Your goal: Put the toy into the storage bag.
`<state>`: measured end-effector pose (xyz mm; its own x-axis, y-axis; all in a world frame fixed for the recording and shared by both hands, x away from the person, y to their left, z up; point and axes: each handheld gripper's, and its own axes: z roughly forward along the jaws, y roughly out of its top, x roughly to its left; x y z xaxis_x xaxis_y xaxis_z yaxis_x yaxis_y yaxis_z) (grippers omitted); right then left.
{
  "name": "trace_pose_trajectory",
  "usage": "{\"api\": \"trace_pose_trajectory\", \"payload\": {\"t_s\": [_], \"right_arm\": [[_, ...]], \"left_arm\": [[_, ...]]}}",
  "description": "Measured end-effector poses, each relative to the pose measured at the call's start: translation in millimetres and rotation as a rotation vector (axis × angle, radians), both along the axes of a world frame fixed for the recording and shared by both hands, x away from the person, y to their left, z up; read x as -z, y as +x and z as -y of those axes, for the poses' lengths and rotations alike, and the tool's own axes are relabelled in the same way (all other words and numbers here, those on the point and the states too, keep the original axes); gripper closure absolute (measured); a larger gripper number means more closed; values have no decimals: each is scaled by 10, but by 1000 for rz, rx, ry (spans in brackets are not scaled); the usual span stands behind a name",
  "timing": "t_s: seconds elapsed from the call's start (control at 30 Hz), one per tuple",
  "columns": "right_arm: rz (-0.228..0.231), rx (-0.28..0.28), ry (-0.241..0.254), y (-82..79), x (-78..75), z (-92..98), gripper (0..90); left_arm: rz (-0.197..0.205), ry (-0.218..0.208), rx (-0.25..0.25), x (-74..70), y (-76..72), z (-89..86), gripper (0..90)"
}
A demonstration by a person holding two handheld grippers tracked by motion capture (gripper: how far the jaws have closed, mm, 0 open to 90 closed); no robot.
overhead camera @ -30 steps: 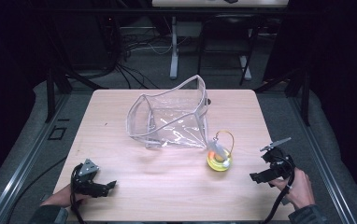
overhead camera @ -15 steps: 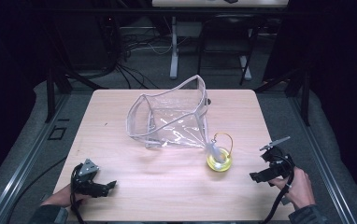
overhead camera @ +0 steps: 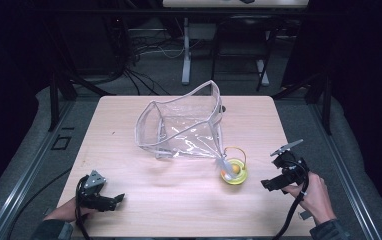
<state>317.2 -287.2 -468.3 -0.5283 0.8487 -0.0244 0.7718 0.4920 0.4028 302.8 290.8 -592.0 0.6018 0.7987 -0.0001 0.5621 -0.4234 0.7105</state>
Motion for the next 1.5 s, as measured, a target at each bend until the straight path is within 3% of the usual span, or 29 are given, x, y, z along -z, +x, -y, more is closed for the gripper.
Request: {"api": "trace_pose_trajectory", "payload": {"t_s": [0.17, 0.57, 0.8, 1.17, 1.23, 1.27, 1.43, 1.5], "right_arm": [[22, -33, 12, 36, -75, -103, 26], [-17, -118, -23, 184, -163, -335, 25], [15, -130, -5, 256, -251, -425, 0], [14, -167, 12, 379, -334, -528, 2], [14, -158, 16, 387, -342, -537, 31], [25, -159, 15, 399, -367, -550, 116], [30, -186, 8, 404, -413, -601, 160], [38, -197, -2, 400, -444, -629, 216]], "left_arm": [[0, 0, 0, 0, 0, 0, 0], [0, 0, 0, 0, 0, 0, 0], [0, 0, 0, 0, 0, 0, 0], [0, 0, 0, 0, 0, 0, 0], [0, 0, 0, 0, 0, 0, 0], [-1, 0, 0, 0, -1, 0, 0], [-1, 0, 0, 0, -1, 0, 0], [0, 0, 0, 0, 0, 0, 0]]}}
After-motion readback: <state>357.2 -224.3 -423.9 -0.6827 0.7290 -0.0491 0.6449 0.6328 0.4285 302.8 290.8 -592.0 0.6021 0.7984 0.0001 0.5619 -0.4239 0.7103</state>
